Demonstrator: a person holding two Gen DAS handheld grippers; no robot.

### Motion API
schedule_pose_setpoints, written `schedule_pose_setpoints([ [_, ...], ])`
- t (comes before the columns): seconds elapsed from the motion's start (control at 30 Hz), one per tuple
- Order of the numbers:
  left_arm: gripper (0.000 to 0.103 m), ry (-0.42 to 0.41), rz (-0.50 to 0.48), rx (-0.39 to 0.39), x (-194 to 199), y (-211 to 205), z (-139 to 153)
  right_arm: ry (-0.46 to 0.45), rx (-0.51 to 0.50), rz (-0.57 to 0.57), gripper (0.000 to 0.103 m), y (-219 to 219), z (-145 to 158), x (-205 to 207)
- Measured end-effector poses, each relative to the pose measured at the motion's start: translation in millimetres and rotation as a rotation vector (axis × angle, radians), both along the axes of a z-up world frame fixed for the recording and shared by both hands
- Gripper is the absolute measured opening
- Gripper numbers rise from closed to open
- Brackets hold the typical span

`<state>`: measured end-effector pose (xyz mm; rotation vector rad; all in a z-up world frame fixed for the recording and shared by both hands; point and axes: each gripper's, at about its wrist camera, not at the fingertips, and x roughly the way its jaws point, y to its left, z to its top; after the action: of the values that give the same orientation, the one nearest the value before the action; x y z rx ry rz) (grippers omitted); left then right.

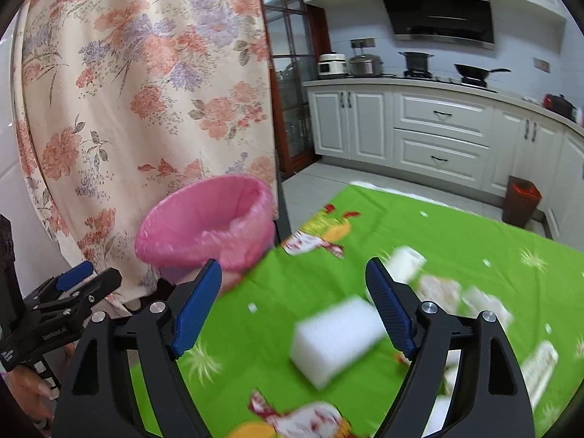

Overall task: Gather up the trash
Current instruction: 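Move both tools back over the table toward the paper trash, then grasp a white paper bag with the left tool while the right tool grasps a rolled paper cup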

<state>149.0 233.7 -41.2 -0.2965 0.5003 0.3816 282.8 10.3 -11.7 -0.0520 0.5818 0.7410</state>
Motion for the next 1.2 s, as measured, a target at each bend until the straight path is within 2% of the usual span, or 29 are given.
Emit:
schedule_pose_setpoints([
  [0.1, 0.098, 0.017, -0.055, -0.011, -1.9, -25.6, -11.4, 0.005, -0.010, -0.033, 0.077, -24.2, -7.9, -11.6],
  [0.4, 0.098, 0.094, -0.224, 0.029, 5.6, -108.7, -35.7, 0.026, -0.052, -0.164, 0.077, -105.8, -38.7, -32.8],
  [0.67, 0.098, 0.137, -0.326, 0.064, 20.4, -153.9, -44.2, 0.086, -0.049, -0.268, 0.077, -172.1, -69.4, -39.3],
  [0.8, 0.098, 0.134, -0.367, 0.037, 32.9, -168.5, -43.4, 0.106, -0.034, -0.301, 0.077, -192.2, -78.4, -40.3],
  [1.03, 0.098, 0.099, -0.472, 0.088, 62.5, -223.9, -40.9, 0.114, 0.006, -0.389, 0.077, -229.7, -80.1, -34.5],
  [1.2, 0.098, 0.111, -0.521, 0.081, 87.1, -254.0, -49.2, 0.123, 0.016, -0.435, 0.077, -253.3, -82.9, -35.2],
])
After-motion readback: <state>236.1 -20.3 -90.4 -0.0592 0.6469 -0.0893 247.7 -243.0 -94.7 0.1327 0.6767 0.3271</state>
